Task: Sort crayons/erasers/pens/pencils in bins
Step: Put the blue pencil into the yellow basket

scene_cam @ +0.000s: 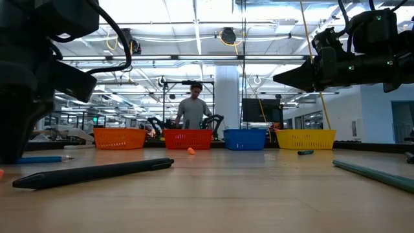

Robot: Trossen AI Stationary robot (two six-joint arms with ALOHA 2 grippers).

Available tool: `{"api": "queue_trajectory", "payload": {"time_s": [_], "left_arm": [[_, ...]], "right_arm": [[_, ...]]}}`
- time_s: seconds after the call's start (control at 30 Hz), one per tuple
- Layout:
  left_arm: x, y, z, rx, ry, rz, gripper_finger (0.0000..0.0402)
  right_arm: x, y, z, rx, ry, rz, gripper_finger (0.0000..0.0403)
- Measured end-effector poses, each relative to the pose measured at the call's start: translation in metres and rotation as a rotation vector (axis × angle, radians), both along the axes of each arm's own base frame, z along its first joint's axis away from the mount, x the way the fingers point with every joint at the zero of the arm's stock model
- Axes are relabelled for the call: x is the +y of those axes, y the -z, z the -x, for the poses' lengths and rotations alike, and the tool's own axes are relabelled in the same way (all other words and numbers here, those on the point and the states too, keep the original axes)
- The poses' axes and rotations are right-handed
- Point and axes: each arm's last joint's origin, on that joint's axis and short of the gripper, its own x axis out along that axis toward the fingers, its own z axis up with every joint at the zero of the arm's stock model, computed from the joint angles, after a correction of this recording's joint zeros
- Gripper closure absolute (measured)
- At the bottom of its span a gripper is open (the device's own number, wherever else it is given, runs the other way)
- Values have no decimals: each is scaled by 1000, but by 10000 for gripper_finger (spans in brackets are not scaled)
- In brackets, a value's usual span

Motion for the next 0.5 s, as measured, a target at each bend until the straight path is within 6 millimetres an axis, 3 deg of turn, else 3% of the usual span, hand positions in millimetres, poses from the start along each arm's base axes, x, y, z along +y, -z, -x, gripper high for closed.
{"api": "queue_trajectory", "payload": {"time_s": [0.17,0.5], "left_arm": [[2,-2,0,-3,-7,11,383],[3,-14,2,-61,-20,39,394]], "right_arm": [[0,0,0,0,0,0,403],[0,0,0,-1,1,0,403]]}}
